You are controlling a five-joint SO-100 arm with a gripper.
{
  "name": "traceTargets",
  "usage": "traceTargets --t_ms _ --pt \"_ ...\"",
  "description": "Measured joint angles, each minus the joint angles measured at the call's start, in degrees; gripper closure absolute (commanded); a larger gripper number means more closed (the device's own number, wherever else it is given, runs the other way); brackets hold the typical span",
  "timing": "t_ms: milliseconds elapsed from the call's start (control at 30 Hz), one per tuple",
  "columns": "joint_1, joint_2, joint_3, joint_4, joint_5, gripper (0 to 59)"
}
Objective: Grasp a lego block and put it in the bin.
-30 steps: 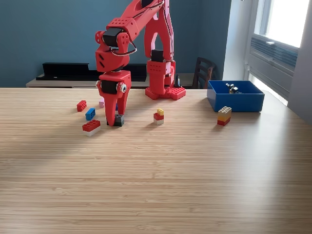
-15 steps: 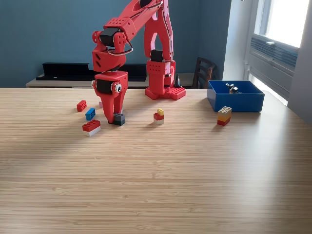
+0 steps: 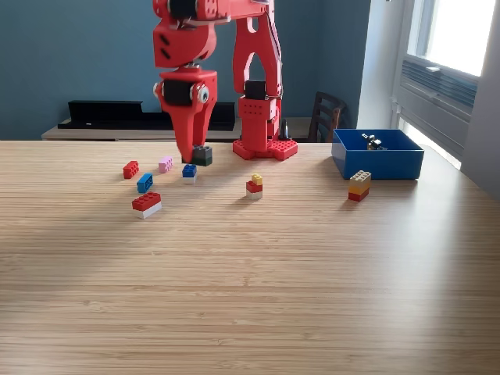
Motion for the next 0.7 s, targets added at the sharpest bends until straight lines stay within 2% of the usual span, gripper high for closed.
traceTargets --t_ms 100,233,500,700 --pt "-7.4 0.0 -5.5 5.4 1.4 58.6" --pt "-19.3 0.0 -6.5 9.8 2.8 58.6" --pt "-47.5 0.0 -0.8 12.0 6.6 58.6" --pt "-66.8 0.0 -0.7 13.5 5.3 58.6"
